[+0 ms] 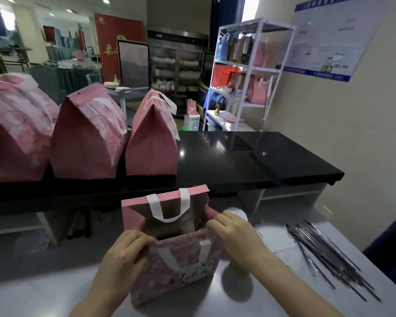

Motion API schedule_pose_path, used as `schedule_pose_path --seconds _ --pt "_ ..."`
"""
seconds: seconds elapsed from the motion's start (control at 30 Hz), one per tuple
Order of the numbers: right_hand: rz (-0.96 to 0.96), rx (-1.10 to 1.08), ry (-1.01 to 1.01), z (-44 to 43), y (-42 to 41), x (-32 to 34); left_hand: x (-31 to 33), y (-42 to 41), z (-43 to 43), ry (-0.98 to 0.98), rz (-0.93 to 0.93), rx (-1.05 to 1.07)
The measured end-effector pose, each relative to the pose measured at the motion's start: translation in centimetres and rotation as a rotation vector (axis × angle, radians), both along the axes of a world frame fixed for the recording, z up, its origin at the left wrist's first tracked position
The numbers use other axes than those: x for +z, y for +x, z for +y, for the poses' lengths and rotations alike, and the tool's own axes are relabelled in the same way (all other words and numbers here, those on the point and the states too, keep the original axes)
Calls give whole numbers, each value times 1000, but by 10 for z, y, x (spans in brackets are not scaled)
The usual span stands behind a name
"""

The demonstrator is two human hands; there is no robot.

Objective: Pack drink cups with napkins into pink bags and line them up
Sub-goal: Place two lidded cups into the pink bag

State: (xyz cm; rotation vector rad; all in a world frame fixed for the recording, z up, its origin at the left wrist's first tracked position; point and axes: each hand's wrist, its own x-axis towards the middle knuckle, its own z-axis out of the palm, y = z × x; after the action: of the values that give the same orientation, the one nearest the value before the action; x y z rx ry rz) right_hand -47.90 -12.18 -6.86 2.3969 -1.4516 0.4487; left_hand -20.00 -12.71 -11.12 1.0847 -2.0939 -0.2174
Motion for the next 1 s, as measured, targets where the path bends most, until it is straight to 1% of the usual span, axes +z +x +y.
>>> schedule_pose_path --seconds 0.07,0.13,0.2,0.23,0.3,0.37,0.43,0.5,0.57,0.63,0.73,0.83,0.93,1.0 --pt "-112 38 2 -4 -10 -2 3 -6 0 28 -7 17" --pt "-281 41 0 -8 -25 -8 5 -8 2 1 -3 54" --pt "-431 -15 34 -11 -45 -16 7 -9 6 -20 36 99" --pt "-465 -52 65 -13 -57 -20 10 -10 6 -9 73 121" --pt "-430 -115 178 -19 -78 -32 18 -10 2 -28 120 179" --pt "-277 -169 368 -25 -94 -43 30 -10 -10 -84 104 271" --pt "-83 -201 509 -30 -105 -54 43 -10 -23 -68 15 350" --pt "0 -182 557 -30 -111 -66 48 -10 -34 54 -139 364" --pt "1 -140 556 -26 -118 -79 51 -12 -36 221 -265 349" --pt "-15 -96 542 -23 -128 -88 50 -16 -33 299 -387 321" --pt "5 -12 556 -21 -140 -96 45 -25 -20 309 -486 311" --pt "18 52 580 -18 -148 -94 39 -38 -4 320 -573 370" --pt "-45 90 601 -16 -155 -77 31 -51 10 310 -634 443" --pt "-106 106 572 -16 -157 -54 27 -57 18 283 -654 476"
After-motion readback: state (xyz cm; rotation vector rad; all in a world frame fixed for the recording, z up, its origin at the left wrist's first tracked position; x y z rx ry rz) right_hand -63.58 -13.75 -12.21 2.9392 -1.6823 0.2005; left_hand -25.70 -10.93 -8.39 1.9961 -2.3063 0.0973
